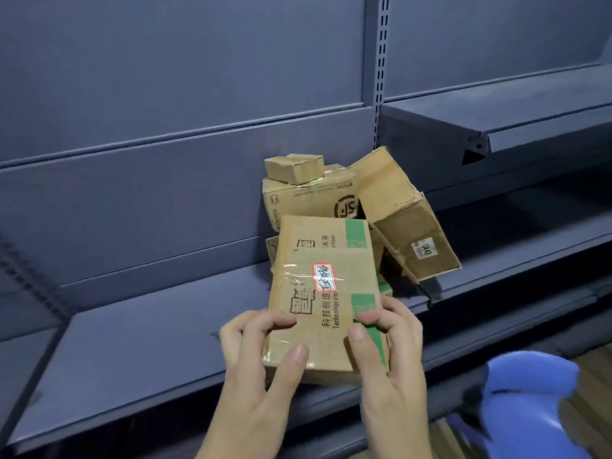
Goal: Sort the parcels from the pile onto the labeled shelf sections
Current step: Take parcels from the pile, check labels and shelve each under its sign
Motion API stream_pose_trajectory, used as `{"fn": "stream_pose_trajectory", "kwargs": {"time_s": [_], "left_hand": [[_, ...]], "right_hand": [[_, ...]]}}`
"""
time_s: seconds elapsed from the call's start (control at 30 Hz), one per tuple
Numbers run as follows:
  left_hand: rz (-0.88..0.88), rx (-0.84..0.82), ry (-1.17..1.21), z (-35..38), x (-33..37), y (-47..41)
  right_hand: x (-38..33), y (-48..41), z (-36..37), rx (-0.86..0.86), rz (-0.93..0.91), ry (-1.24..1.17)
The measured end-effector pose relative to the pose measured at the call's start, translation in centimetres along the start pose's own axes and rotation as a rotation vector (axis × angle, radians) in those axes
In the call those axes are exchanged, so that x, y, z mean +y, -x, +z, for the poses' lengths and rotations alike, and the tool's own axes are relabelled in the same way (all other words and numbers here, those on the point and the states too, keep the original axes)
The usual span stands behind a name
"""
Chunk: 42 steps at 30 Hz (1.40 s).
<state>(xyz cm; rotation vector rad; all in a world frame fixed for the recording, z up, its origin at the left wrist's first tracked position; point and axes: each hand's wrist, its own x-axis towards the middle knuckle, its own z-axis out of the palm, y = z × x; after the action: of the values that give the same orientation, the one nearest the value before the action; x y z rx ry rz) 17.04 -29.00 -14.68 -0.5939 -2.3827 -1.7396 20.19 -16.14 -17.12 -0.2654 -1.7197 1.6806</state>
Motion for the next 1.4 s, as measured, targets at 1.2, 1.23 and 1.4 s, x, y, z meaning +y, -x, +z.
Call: {"fn": "stream_pose_trajectory", "kwargs": {"time_s": [1.2, 1.23, 1.4], "left_hand": [[-0.235, 0.777, -0.395, -45.5, -12.9, 27.3], [-0.280, 0.833, -0.304, -46.7, -13.7, 27.5], [-0.330, 1.232, -0.227, -51.7, -17.7, 27.2]], "right_hand": [[-2.7, 35.4, 42.9, -1.042, -0.044, -0.150], [-2.7, 36.2, 44.5, -1.088, -0.039, -0.160], [-2.7, 39.9, 53.0, -1.241, -0.078, -0.265]]}}
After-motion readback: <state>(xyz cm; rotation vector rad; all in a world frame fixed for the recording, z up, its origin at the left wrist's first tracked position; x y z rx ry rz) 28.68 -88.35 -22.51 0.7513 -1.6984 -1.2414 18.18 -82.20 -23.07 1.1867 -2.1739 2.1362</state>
